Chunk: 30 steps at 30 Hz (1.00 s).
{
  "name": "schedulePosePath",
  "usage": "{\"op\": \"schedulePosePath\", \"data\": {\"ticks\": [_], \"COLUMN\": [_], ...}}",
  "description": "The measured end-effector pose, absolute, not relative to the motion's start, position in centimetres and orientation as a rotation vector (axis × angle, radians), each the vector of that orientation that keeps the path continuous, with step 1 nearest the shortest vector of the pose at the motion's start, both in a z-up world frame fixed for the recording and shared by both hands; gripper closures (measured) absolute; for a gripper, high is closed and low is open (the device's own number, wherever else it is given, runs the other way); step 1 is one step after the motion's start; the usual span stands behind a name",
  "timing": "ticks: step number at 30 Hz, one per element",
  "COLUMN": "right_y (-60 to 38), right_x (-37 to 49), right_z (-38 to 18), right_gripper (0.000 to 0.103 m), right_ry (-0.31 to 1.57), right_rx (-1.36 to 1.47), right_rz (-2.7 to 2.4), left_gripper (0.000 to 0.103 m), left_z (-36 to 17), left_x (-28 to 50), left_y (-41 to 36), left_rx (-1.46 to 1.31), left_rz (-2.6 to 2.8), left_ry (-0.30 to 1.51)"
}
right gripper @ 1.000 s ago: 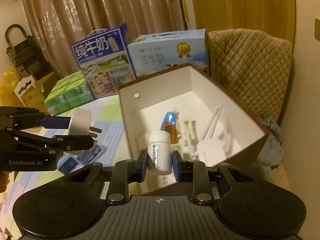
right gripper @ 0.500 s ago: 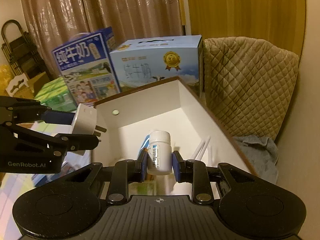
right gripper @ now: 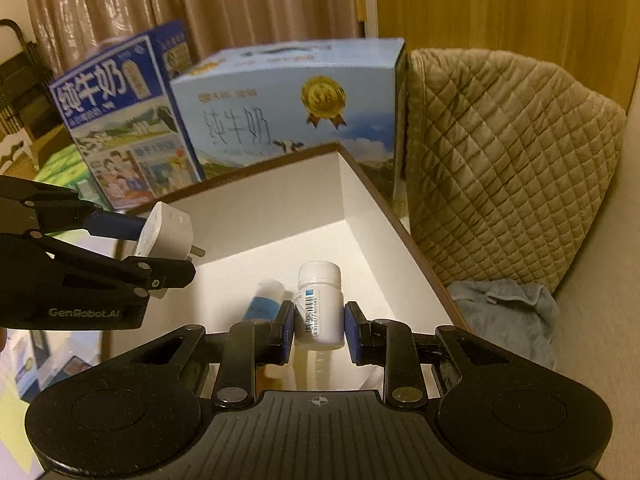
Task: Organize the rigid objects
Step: 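Lower the cube and pill bottle into the brown box and open both grippers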
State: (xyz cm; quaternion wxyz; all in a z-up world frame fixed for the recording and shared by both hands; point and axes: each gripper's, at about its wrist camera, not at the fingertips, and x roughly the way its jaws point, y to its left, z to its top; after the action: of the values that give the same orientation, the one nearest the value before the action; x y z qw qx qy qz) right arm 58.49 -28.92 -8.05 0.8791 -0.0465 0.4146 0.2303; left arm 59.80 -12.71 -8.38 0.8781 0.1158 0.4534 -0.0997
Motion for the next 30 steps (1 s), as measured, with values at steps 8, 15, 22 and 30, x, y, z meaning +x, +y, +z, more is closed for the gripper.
{"op": "schedulePosePath", "data": {"ticks": [8,15,22,30], "right_y": [-28.9,-29.1,-29.2,-28.9], "right_x": [60.1,61.3,61.9,61.5], "right_z": [-9.9,-10.2,-10.1,-9.9], "right_gripper": [0.080,0.080,0.080,0.079], "right_ry": [0.895,0.896,0.886,0.832], "right_rx": [-0.104,-0.103,-0.102,-0.125], "right_rz": [0.459,0.443,0.441,0.438], "left_gripper": [0.050,0.049,0.048,0.048], "left_z": [-11.5,-12.6,-12.1,-10.8], "left_x": [61.5,62.1,62.1,60.9], "left_y": [-13.1,-13.3,-13.0,-12.4], "left_rx": [0.278,0.296,0.295,0.281], "left_rz": [-0.199,-0.188,-0.179,-0.181], "left_ry": [1.019,1.050,1.018,0.992]}}
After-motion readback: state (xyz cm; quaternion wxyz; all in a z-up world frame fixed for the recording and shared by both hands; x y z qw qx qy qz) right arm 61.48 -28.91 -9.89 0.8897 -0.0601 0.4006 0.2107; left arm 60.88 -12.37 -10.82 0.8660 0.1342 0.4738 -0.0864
